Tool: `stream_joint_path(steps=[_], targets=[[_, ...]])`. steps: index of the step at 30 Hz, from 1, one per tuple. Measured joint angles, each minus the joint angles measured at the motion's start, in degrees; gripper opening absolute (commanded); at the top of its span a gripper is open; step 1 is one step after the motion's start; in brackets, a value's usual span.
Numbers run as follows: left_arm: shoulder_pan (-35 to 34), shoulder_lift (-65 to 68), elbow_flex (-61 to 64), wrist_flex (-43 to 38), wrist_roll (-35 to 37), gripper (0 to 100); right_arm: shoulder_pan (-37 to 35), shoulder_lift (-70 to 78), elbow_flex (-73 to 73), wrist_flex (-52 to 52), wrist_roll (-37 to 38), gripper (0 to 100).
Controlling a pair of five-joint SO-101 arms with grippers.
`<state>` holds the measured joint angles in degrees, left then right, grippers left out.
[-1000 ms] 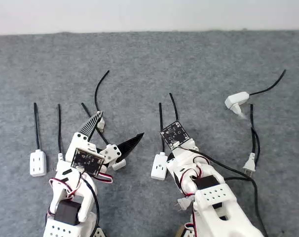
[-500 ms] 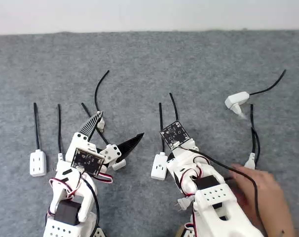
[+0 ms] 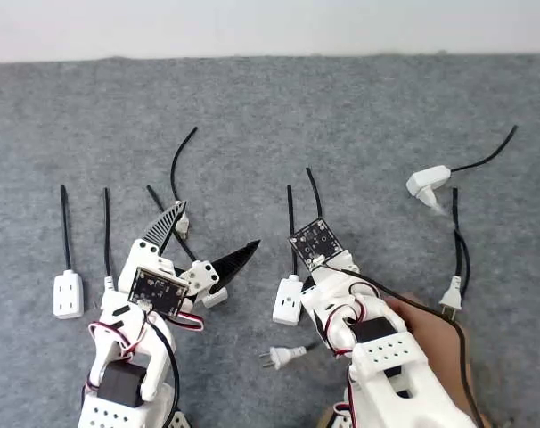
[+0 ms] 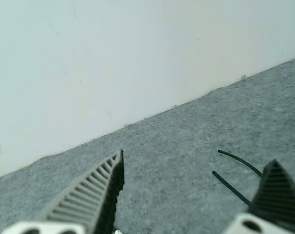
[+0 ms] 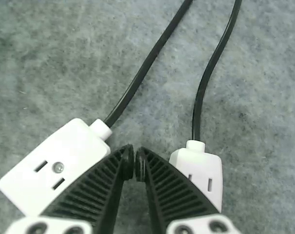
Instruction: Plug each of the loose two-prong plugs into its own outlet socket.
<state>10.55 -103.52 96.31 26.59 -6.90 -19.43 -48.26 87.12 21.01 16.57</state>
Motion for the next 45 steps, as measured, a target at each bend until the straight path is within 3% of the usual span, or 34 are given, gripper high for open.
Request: stream_joint_path(steps=[45], targets=[[0.0,0.0,0.0,0.0,-2.11,41,0.0,0.0,0.0,0.0,0.0,0.9]])
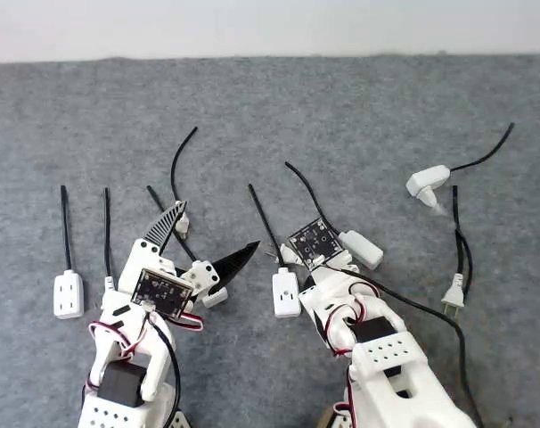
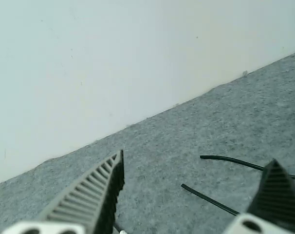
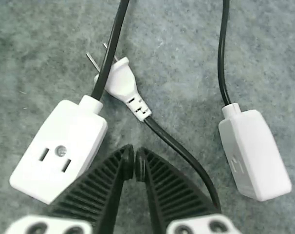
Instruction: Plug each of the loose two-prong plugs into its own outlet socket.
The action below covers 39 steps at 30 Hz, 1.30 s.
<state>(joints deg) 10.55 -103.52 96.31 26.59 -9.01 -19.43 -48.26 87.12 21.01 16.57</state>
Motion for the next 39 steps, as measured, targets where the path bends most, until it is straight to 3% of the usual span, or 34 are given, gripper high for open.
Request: stream_joint_path(steps=[22,28,33,39], targets=[[0.0,0.0,0.0,0.0,0.0,41,0.0,0.0,-1.32,-1.85,0.0,0.9],[0.0,0.0,0.0,0.0,0.0,41,-0.7,-1.76,-16.0,13.45,-6.42,0.9],[0.0,0.0,0.0,0.0,0.0,41,-4.22,-8.44,-31.82,31.82,-5.1,0.9],[0.0,0.0,0.0,0.0,0.0,41,-5.89,-11.16,-37.27,34.99,-3.08,0.9]])
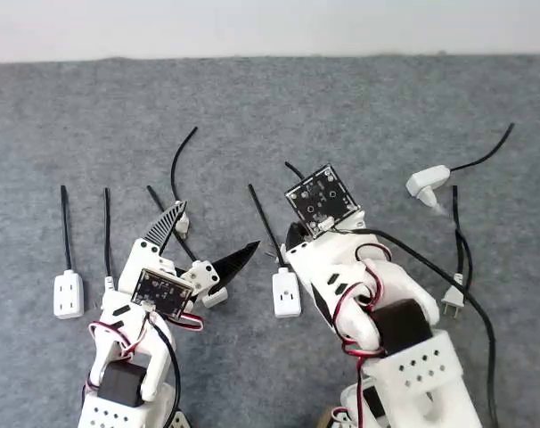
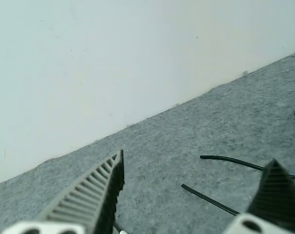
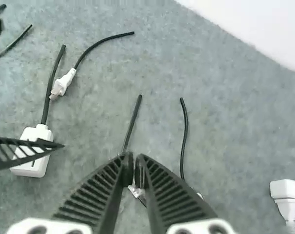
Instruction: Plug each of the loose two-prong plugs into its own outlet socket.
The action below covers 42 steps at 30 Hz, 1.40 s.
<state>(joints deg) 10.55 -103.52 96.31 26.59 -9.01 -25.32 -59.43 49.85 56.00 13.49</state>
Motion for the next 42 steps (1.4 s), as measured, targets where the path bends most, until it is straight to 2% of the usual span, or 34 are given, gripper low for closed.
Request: stream_joint_path(steps=[7,13,19,34,42], targets=[[0.0,0.0,0.0,0.0,0.0,41,-0.18,12.57,-0.18,-2.81,0.88,1.4],[0.0,0.0,0.0,0.0,0.0,41,-0.18,30.95,-0.18,-8.0,1.14,12.6],[0.0,0.0,0.0,0.0,0.0,41,-1.58,43.69,-0.44,-9.23,1.23,12.9],[0.0,0.0,0.0,0.0,-0.35,41,-0.18,45.1,-1.05,-10.29,1.14,12.9],[-0.44,0.0,0.0,0.0,-0.35,41,-7.47,42.81,0.7,-10.81,1.14,12.9]])
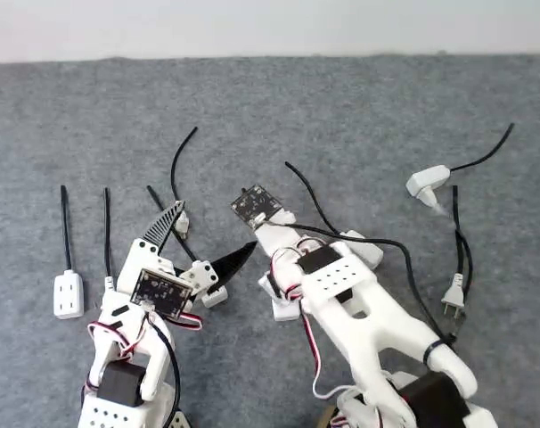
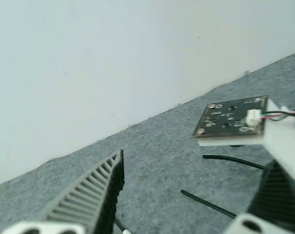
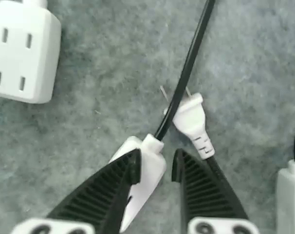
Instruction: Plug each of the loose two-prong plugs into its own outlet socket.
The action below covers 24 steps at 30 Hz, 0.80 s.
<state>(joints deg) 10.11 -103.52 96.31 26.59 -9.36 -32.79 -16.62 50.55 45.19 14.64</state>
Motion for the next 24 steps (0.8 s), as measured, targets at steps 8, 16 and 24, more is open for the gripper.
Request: stream_joint_path(steps=[8,16,24], targets=[[-2.11,0.0,0.0,-2.2,0.0,41,-1.58,-0.44,0.18,-0.97,-3.6,13.2],[-1.93,0.0,0.0,-2.46,0.53,41,3.87,-14.51,0.18,9.49,-1.67,13.2],[-1.93,0.0,0.0,-2.46,0.53,41,6.42,-23.3,5.71,14.77,3.34,13.1]])
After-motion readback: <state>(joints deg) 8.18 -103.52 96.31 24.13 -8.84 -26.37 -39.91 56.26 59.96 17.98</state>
